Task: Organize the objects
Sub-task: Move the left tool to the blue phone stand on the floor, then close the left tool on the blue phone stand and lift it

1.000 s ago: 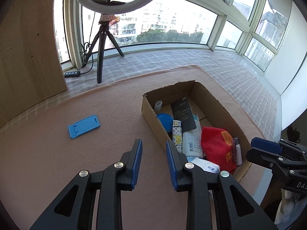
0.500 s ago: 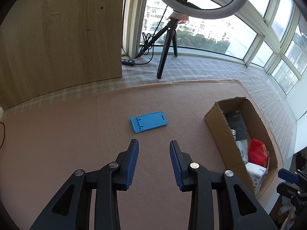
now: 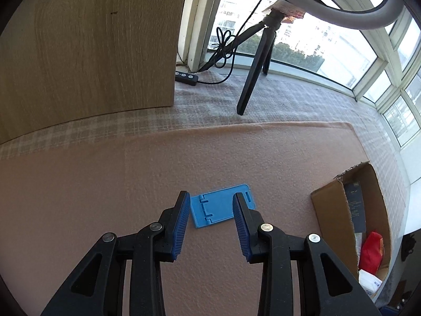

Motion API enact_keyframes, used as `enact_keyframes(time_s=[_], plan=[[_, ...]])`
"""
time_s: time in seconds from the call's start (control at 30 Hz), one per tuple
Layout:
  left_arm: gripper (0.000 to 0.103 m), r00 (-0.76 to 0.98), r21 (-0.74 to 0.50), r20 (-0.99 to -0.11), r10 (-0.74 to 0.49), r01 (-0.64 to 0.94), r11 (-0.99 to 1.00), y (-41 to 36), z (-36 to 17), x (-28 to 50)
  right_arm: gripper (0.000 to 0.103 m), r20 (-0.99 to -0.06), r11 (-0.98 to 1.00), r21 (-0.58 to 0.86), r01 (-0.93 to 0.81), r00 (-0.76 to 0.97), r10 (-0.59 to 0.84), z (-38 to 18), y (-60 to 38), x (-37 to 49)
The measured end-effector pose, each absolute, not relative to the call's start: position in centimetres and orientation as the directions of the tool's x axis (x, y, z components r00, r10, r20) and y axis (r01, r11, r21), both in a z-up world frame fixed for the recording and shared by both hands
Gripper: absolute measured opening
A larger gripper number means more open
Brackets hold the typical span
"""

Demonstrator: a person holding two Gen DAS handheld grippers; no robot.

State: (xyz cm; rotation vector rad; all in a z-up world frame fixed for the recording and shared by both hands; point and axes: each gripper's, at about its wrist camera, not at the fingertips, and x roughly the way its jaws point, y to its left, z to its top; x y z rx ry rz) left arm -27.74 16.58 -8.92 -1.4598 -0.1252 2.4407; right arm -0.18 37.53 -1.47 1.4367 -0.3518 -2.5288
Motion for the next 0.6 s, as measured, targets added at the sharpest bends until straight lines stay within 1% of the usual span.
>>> enact_keyframes(time_s=[0.2, 0.4, 0.6], plan=[[0.036, -0.429, -0.225, -0.856, 0.287, -0.191, -0.955, 18.7, -11.6, -29.3, 0.044, -0.831, -0.952, 0.301, 0.053, -0.476, -0.289, -2.7, 37.8, 1.0], [0.036, -0.435, -0.228, -0.857, 0.276, -0.159, -0.961, 19.6, -12.9, -31.4, 0.044, -0.844, -0.956, 0.291, 0.029, -0.462, -0.271, -3.4, 38.7, 1.4], [0.036, -0.405, -0.220, -0.872, 0.275, -0.178, -0.959, 20.1, -14.0, -32.4, 0.044, -0.853, -0.958, 0.288, 0.002, -0.455, -0.257, -3.8, 39.8, 1.3]])
